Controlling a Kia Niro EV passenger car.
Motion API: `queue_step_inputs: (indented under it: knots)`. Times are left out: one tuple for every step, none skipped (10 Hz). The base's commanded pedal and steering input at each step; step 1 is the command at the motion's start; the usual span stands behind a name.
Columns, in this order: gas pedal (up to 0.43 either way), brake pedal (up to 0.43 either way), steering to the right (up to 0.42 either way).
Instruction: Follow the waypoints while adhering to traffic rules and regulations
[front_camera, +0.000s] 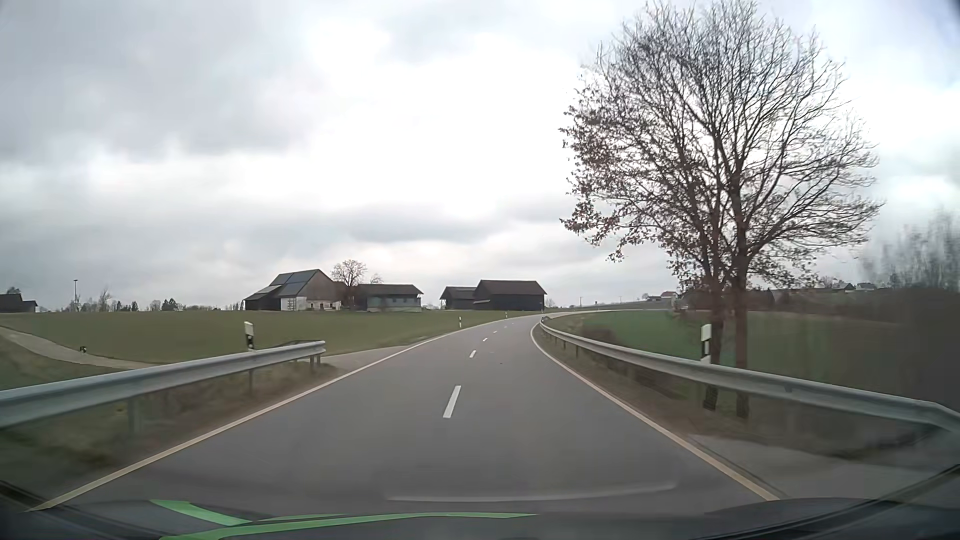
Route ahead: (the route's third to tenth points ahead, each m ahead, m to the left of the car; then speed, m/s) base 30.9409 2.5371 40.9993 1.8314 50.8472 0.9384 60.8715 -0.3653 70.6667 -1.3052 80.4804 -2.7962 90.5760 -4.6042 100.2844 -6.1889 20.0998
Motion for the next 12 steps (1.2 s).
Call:
queue_step_inputs:
  knots:
    - [0.118,0.0,0.011]
    - [0.13,0.0,0.011]
    - [0.13,0.0,0.011]
    - [0.13,0.0,0.011]
    - [0.138,0.0,0.01]
    - [0.15,0.0,0.01]
    - [0.15,0.0,0.009]
    - [0.15,0.0,0.008]
    - [0.15,0.0,0.008]
    - [0.15,0.0,0.008]
    - [0.157,0.0,0.008]
    - [0.157,0.0,0.008]
